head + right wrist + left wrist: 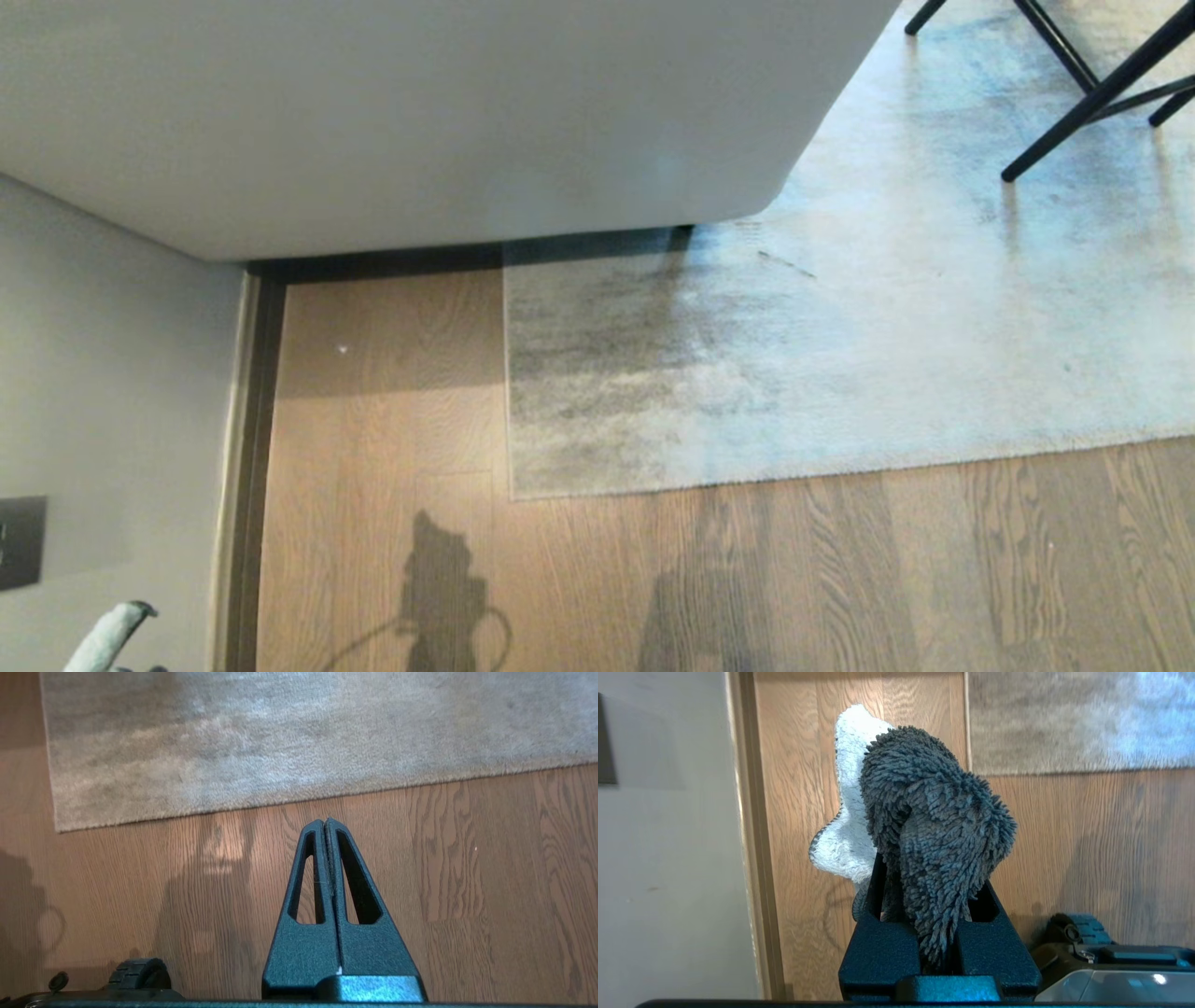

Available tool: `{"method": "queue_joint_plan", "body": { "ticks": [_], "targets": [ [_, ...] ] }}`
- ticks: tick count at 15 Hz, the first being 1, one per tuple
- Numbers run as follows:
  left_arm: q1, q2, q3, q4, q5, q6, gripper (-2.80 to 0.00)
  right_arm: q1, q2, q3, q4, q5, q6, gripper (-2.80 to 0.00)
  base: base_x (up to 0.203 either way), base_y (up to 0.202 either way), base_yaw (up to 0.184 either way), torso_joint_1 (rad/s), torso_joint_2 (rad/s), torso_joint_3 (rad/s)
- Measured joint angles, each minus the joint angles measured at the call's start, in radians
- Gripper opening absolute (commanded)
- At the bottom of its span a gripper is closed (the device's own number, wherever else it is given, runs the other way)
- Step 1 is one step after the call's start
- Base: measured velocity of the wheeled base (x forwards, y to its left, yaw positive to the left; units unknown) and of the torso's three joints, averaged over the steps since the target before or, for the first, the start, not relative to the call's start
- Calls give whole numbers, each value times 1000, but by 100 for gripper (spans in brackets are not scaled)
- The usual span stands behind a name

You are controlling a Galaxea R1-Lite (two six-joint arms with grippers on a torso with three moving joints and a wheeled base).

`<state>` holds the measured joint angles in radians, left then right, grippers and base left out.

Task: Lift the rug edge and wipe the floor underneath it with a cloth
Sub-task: Put down the rag

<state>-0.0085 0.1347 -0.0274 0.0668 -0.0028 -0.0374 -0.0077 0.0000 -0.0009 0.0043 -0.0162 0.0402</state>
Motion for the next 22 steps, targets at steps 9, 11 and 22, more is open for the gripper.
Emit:
{"method": "queue_joint_plan", "body": {
  "ticks": [9, 11, 22],
  "targets": [
    [-1, 59, -2, 1, -2, 19, -280, 0, 0, 0, 0, 0, 0, -280, 0, 0, 0, 5, 2, -199],
    [-3, 70, -2, 1, -2, 19, -280, 0, 0, 0, 0, 0, 0, -280, 0, 0, 0, 3, 2, -193],
    [-14, 229, -71, -6, -2, 41, -280, 0, 0, 0, 0, 0, -1, -280, 0, 0, 0, 5, 3, -166]
  ]
}}
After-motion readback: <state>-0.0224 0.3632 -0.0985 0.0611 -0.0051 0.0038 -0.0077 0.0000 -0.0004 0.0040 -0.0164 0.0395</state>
